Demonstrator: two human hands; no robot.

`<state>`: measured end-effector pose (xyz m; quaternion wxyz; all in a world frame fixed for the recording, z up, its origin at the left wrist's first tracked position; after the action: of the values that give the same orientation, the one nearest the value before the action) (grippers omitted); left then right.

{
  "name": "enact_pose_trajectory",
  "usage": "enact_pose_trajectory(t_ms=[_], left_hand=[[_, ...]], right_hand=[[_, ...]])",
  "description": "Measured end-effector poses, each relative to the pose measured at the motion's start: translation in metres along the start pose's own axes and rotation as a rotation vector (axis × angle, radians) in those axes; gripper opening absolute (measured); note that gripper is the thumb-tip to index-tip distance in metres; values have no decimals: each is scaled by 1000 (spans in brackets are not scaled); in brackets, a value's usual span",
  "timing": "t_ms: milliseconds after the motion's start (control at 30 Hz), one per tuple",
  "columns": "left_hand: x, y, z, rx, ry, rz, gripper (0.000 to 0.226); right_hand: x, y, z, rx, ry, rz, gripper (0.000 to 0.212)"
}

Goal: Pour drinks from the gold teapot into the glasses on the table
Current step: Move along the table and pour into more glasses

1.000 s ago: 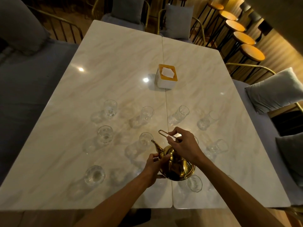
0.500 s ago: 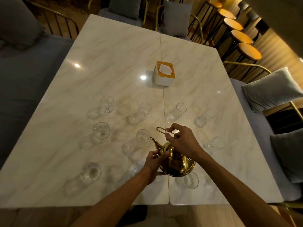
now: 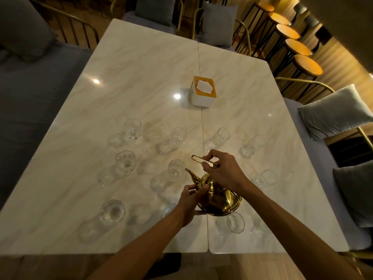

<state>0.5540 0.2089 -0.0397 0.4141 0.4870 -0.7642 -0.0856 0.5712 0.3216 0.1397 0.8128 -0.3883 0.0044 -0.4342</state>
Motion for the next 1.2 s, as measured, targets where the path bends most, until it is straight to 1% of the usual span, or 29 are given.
enact_pose_trajectory(t_ms=[233,500,667,800,867,1000,1200], left_hand=[[2,-1,1,8,-5,4,70],[3,-3,0,19,-24,3,67],[4,-1,0,22,-29,0,74],[5,-1,0,14,-24,1,70],[5,0,1,0,-17,-7,72],[8,5,5,-49,29,-14,71],[15,14,8,-152,80,-74,67]], right_hand=[[-1,-4,-3,8,-11,-5,15],[-4,-4,-5,40,-13,-8,13],[-4,-5,-5,46,-13,-2,13],[-3,-6,-4,35,-13,-7,13],[-2,-6,-3,28,-9,-3,13],[8,-2,1,-34,32,22,7],[27,15,3,-201,82,29,7]])
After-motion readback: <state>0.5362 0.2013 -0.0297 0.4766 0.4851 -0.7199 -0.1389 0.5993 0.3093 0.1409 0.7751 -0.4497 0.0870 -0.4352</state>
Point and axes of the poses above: each hand's wrist, its own x-axis away from the middle knuckle, its own z-axis out of the back of the hand, y = z × x, the point moved 10 cm from there along -x, towards the middle knuckle, and after that the axes turned 12 degrees about -y, right-handed, at the moved point
